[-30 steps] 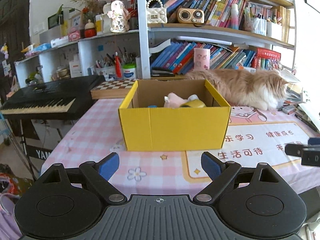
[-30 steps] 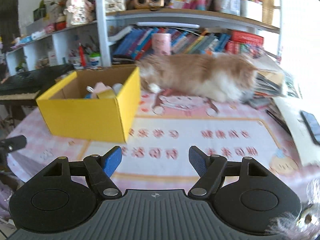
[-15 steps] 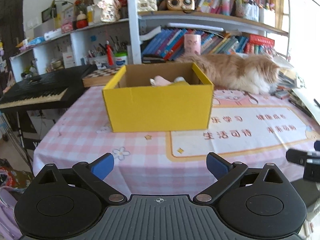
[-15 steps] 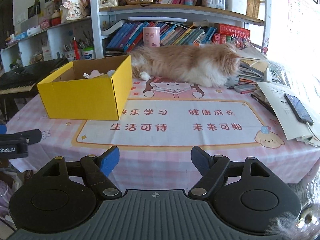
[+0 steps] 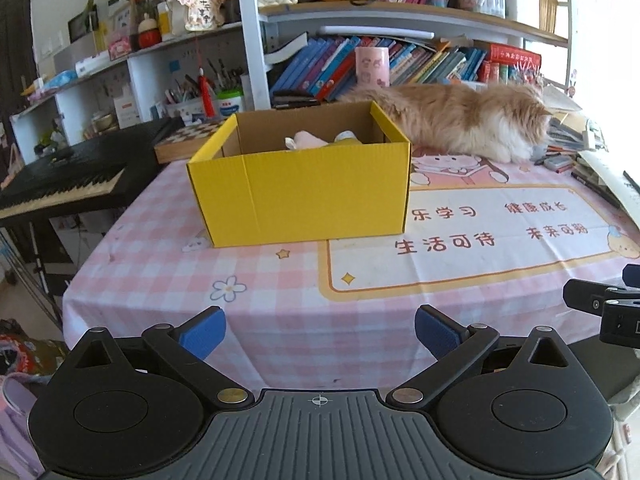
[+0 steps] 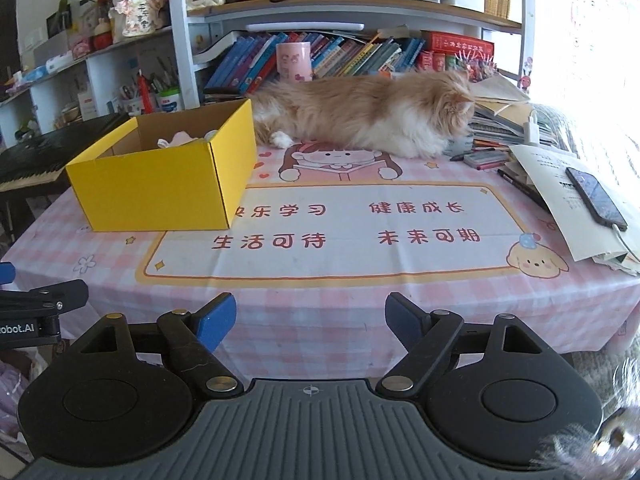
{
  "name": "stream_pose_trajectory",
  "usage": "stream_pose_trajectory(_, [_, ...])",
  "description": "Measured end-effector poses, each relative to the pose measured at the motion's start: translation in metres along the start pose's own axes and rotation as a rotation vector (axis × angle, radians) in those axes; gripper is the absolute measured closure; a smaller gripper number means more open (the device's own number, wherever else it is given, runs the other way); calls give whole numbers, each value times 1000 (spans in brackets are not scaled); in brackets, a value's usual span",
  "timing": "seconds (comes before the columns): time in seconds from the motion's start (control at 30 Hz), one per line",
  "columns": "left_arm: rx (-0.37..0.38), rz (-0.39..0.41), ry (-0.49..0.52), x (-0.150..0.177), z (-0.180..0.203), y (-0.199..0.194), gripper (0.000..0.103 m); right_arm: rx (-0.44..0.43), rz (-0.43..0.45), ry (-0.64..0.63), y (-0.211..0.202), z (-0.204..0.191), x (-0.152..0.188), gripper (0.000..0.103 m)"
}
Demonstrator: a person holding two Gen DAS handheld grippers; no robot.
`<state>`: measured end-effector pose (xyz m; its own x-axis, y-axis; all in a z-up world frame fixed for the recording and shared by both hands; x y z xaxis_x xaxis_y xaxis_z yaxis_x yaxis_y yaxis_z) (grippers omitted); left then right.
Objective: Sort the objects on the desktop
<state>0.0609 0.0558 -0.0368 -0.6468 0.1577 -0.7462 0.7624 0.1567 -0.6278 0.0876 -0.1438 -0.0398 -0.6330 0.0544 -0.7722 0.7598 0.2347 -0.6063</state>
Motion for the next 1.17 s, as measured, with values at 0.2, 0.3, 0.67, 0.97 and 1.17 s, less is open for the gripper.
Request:
stream_pose_trajectory(0.2, [0, -13, -16, 1, 2, 0, 1, -15, -9, -13, 3, 0, -1, 21])
stream_pose_trajectory(0.3, [8, -12, -26, 1, 3, 0, 1, -21, -13, -24, 3, 1, -1, 21])
stream_pose_trajectory(0.67, [53, -28, -11, -1, 15, 4, 1, -7, -12, -23, 3, 6, -2, 21])
stream_pose_trajectory(0.97, [61, -57, -34, 4, 11, 11, 1, -1, -25, -19, 7, 5, -1, 21])
stream_pose_trajectory(1.17, [76, -66, -41, 2, 11, 16, 1, 2, -39, -27, 13, 3, -2, 21])
Point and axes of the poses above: each gripper's, at about its wrist camera, not at the fingertips, and y roughly the way its jaws point, z to its right, x to its underside, the point moved 10 cm from there along y, roughly the way its jaws point, and after that the axes turned 10 degrees about y, right-handed, at the moved point
